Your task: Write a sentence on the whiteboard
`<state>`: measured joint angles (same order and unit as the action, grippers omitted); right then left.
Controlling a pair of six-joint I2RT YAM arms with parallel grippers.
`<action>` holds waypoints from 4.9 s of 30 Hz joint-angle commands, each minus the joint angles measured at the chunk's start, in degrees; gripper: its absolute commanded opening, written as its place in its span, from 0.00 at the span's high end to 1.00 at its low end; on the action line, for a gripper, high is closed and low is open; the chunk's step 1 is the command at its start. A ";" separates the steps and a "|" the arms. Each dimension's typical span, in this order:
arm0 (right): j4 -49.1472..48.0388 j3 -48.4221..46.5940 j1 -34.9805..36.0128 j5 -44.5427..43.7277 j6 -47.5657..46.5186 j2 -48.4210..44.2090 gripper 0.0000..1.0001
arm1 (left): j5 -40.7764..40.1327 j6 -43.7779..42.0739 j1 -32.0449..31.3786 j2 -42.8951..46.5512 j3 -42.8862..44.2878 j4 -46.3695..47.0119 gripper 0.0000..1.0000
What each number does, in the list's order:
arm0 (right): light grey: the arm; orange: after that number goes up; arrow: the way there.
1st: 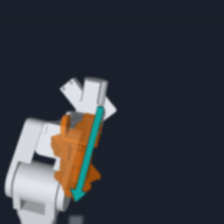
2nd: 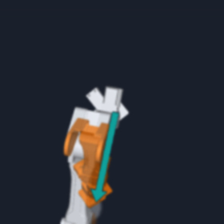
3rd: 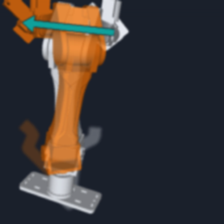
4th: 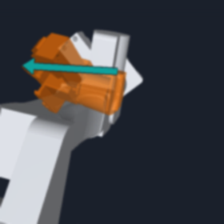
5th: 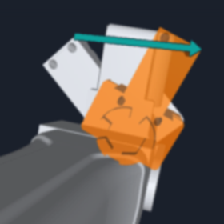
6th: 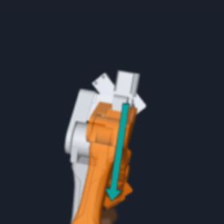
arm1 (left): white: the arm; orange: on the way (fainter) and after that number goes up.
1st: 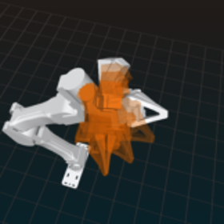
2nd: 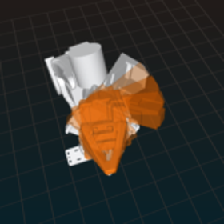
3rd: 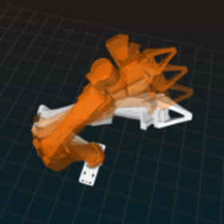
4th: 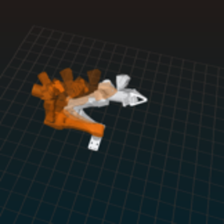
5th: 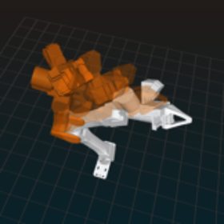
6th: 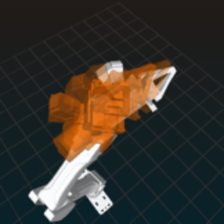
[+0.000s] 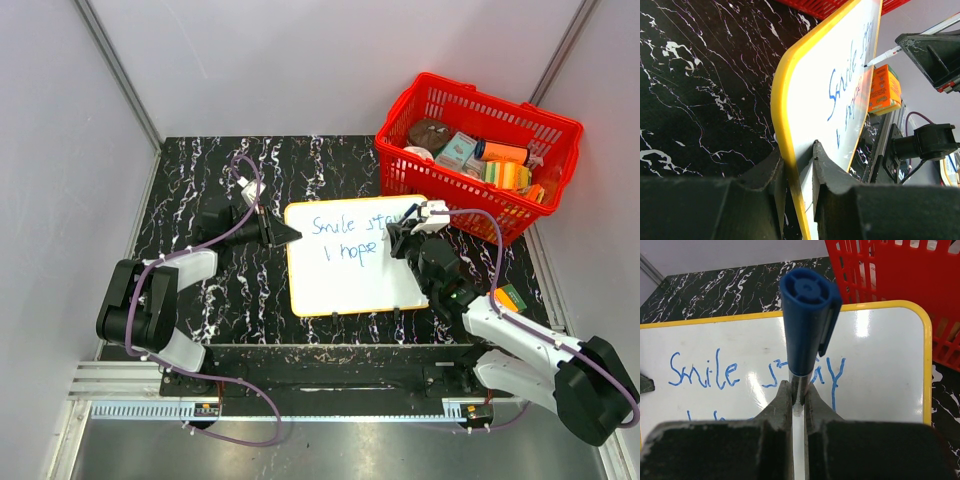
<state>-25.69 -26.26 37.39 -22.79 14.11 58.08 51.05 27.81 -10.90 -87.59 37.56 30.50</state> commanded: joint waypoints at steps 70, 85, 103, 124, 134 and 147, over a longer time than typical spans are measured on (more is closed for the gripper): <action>6.44 -5.20 2.16 -1.38 -0.13 1.77 1.00 | -10.18 -12.08 0.09 -1.79 0.41 -0.88 1.00; 10.40 -5.29 2.25 -4.21 -1.37 -2.36 1.00 | -10.53 -12.34 -0.18 -1.71 0.50 -1.23 1.00; 9.96 -7.23 2.25 -6.65 -1.72 -0.34 1.00 | -10.53 -12.70 -0.62 -1.79 0.67 -1.59 1.00; 12.68 -4.06 2.25 -4.73 0.57 -2.45 1.00 | -11.23 -13.31 -1.14 -1.88 1.02 -2.64 1.00; 14.70 -2.74 2.25 -3.32 1.98 -3.50 1.00 | -11.58 -13.75 -1.41 -1.97 1.37 -3.34 1.00; 11.64 -1.43 2.25 -2.18 1.80 -8.94 1.00 | -11.94 -14.10 -1.76 -2.06 1.64 -3.87 1.00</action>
<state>-10.39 -28.64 39.38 -25.93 15.84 53.10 50.09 25.21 -12.03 -87.61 38.63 27.86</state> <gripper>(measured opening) 0.066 0.256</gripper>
